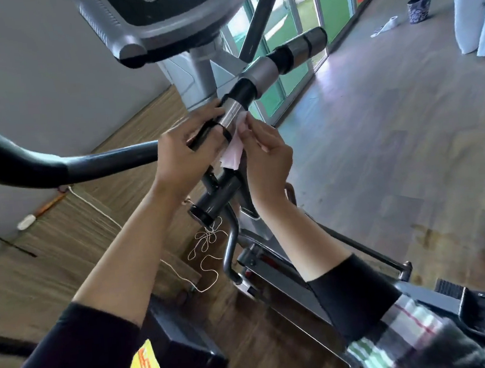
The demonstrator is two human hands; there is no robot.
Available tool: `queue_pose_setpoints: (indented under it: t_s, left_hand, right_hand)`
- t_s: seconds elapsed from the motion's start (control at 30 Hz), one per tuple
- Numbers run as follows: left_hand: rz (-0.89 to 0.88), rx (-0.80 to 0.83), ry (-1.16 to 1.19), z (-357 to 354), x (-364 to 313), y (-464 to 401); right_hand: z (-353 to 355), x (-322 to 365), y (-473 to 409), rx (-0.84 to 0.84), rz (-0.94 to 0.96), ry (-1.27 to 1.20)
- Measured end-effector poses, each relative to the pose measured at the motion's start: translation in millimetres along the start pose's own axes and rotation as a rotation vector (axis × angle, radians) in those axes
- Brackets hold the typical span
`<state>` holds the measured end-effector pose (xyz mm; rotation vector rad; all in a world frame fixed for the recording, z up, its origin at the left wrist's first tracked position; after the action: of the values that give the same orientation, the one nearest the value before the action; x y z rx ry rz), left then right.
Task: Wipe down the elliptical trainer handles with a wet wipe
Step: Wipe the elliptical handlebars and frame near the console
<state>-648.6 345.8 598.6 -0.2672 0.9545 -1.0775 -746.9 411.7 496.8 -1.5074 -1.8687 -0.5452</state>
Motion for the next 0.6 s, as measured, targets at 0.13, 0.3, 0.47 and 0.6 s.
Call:
queue_pose_setpoints:
  t_s: [0.13,0.3,0.47,0.6]
  left_hand:
    - [-0.042,-0.009,0.025,4,6,0]
    - [-0.058,-0.004,0.059,1,9,2]
    - [-0.073,-0.024,0.071,-1,11,5]
    - [-0.095,-0.037,0.088,-1,11,4]
  right_hand:
    - [-1,-2,-1,-0.014,0.021,0.009]
    - [0,-14,18,0.025,0.064,-0.03]
    - [1,-6,-8,-0.022,0.105,-0.009]
    - [0,-5,-6,-0.003,0.153,-0.006]
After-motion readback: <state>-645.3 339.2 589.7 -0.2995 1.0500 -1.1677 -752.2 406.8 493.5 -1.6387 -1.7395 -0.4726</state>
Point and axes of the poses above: each hand's wrist, its own y-axis away from the middle knuckle, its own z-axis out of the back of the hand, x = y × z, the point moved 8 cm from there along -y, towards the middle knuckle, and after that the axes turned 4 degrees about -x, right-handed, at the moved point
